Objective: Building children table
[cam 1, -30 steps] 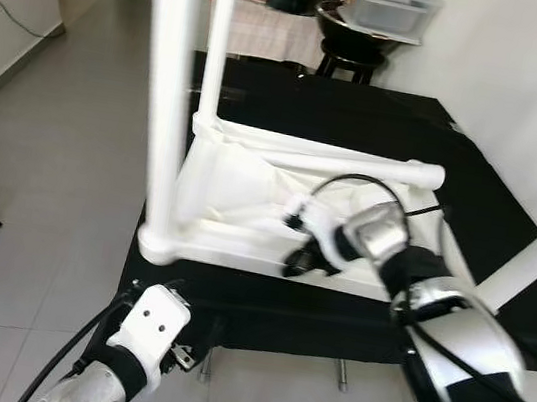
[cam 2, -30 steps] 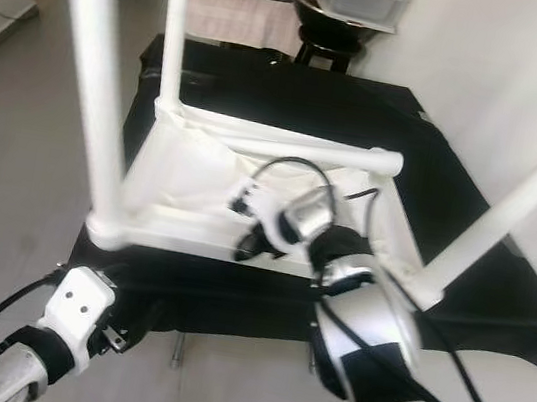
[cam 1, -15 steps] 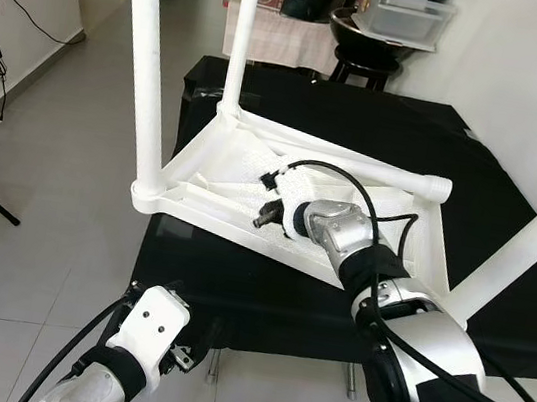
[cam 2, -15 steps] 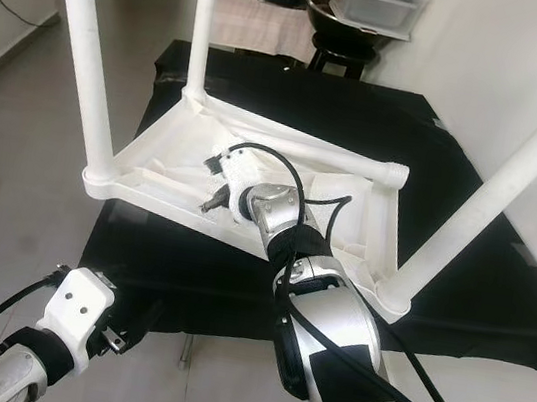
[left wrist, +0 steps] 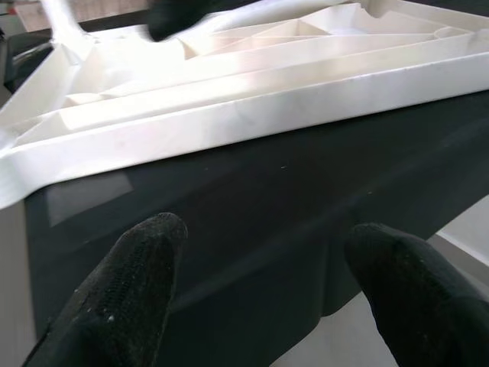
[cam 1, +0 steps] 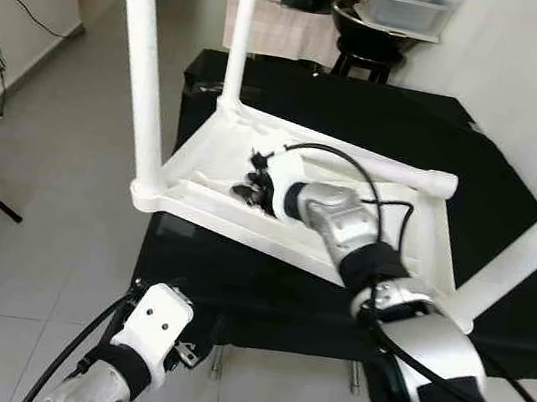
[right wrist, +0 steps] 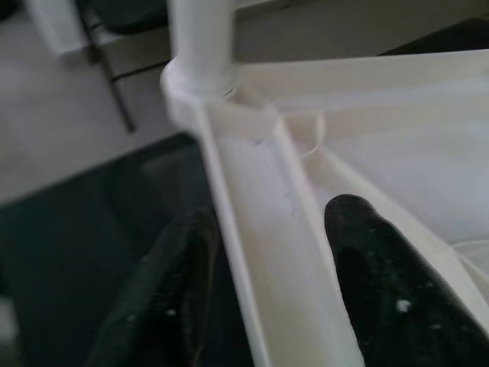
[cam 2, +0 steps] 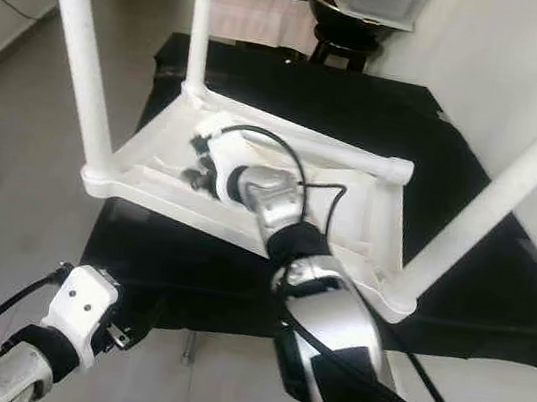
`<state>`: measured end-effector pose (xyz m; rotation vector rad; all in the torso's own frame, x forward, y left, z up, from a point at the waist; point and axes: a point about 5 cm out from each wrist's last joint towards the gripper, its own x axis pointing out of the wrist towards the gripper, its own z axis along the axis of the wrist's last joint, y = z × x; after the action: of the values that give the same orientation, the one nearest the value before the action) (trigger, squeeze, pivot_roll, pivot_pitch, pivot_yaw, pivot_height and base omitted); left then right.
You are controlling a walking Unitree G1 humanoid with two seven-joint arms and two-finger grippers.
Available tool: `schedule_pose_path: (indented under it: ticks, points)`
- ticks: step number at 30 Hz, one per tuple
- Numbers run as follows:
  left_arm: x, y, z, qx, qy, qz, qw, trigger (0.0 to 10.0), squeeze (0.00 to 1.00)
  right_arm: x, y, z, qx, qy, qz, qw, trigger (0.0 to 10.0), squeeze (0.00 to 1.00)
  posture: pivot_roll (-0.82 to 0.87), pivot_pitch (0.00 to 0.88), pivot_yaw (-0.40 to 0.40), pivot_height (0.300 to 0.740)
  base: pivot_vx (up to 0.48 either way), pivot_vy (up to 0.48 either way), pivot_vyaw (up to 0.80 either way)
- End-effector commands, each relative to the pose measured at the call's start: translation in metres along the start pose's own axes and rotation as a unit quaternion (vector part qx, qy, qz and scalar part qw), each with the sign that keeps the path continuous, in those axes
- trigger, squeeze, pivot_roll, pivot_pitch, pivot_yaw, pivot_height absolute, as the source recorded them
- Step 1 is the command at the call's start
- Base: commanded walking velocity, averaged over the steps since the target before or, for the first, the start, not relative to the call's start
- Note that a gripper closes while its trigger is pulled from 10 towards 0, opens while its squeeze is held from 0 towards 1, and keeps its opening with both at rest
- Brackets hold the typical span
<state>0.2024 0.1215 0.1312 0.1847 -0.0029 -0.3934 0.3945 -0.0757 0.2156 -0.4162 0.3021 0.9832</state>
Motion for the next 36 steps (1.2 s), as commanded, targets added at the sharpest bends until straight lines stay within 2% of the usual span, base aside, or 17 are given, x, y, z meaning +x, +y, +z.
schedule_pose_path:
  ticks: [1,5,6,7,9,10,11,12,13,14,19,21,22,25,26,33,36]
  points:
    - [0.001,-0.003,-0.003,-0.002,0.006,-0.004,1.000,10.0,0.00,-0.011,-0.005,-0.011,-0.014,0.034,0.022,0.999,10.0,1.00,-0.21,0.045,-0.123,0.740,0.000,0.000,0.00]
    - [0.001,-0.003,-0.003,-0.002,0.006,-0.004,1.000,10.0,0.00,-0.015,-0.010,-0.018,-0.015,0.056,0.006,0.998,10.0,1.00,-0.21,0.045,-0.121,0.740,0.000,0.000,0.00]
    - [0.001,-0.002,-0.003,-0.002,0.006,-0.004,1.000,10.0,0.00,-0.023,-0.018,-0.039,0.005,0.115,-0.017,0.993,10.0,1.00,-0.21,0.046,-0.119,0.740,0.000,0.000,0.00]
    - [0.001,-0.002,-0.003,-0.002,0.006,-0.004,1.000,10.0,0.00,-0.023,-0.018,-0.039,0.005,0.115,-0.017,0.993,10.0,1.00,-0.21,0.046,-0.119,0.740,0.000,0.000,0.00]
    - [0.001,-0.002,-0.003,-0.001,0.006,-0.005,1.000,10.0,0.00,-0.031,-0.022,-0.056,0.022,0.167,-0.020,0.986,10.0,1.00,-0.21,0.047,-0.118,0.740,0.000,0.000,0.00]
    - [0.001,-0.002,-0.003,-0.001,0.006,-0.005,1.000,10.0,0.00,-0.031,-0.022,-0.056,0.022,0.167,-0.020,0.986,10.0,1.00,-0.21,0.047,-0.118,0.740,0.000,0.000,0.00]
    - [0.001,-0.002,-0.003,-0.001,0.006,-0.005,1.000,10.0,0.00,-0.036,-0.023,-0.062,0.020,0.190,-0.016,0.981,10.0,0.43,-0.21,0.047,-0.117,0.740,0.000,0.000,0.00]
    - [0.001,-0.002,-0.003,-0.001,0.006,-0.005,1.000,10.0,0.00,-0.036,-0.023,-0.062,0.020,0.190,-0.016,0.981,10.0,0.43,-0.21,0.047,-0.117,0.740,0.000,0.000,0.00]
    - [0.000,-0.001,-0.003,0.000,0.007,-0.005,1.000,10.0,0.00,-0.040,-0.024,-0.067,0.024,0.213,-0.012,0.977,10.0,0.00,-0.21,0.047,-0.117,0.740,0.000,0.000,0.00]
    - [0.000,-0.001,-0.003,0.000,0.006,-0.005,1.000,10.0,0.00,-0.045,-0.024,-0.072,0.023,0.237,-0.004,0.971,10.0,0.00,-0.21,0.048,-0.117,0.740,0.000,0.000,0.00]
    - [0.000,-0.001,-0.003,0.000,0.006,-0.005,1.000,10.0,0.00,-0.054,-0.027,-0.080,0.025,0.272,-0.003,0.962,10.0,0.00,-0.21,0.048,-0.117,0.740,0.000,0.000,0.00]
    - [0.000,-0.001,-0.003,0.000,0.006,-0.004,1.000,10.0,0.00,-0.060,-0.029,-0.087,0.023,0.299,-0.008,0.954,10.0,0.00,-0.22,0.053,-0.117,0.740,0.000,0.000,0.00]
    - [0.000,-0.001,-0.003,0.000,0.006,-0.003,1.000,10.0,0.00,-0.061,-0.029,-0.092,0.020,0.315,-0.014,0.949,5.5,0.00,-0.22,0.053,-0.118,0.740,0.000,0.000,0.00]
    - [0.000,-0.001,-0.003,0.000,0.006,-0.003,1.000,10.0,0.00,-0.062,-0.029,-0.094,0.017,0.326,-0.018,0.945,5.5,0.00,-0.22,0.053,-0.118,0.740,0.000,0.000,0.00]
    - [0.001,-0.001,-0.003,0.000,0.005,-0.002,1.000,10.0,0.00,-0.061,-0.028,-0.099,0.013,0.335,-0.024,0.942,0.0,0.00,-0.22,0.054,-0.120,0.740,0.000,0.000,0.00]
    - [0.000,-0.001,-0.002,-0.001,0.004,0.000,1.000,10.0,0.00,-0.053,-0.021,-0.109,0.025,0.342,-0.039,0.938,0.0,0.00,-0.22,0.055,-0.120,0.740,0.000,0.000,0.00]
    - [0.000,-0.001,-0.002,-0.001,0.004,0.000,1.000,10.0,0.00,-0.046,-0.012,-0.117,0.038,0.348,-0.040,0.936,0.0,0.00,-0.22,0.058,-0.122,0.740,0.000,0.000,0.00]
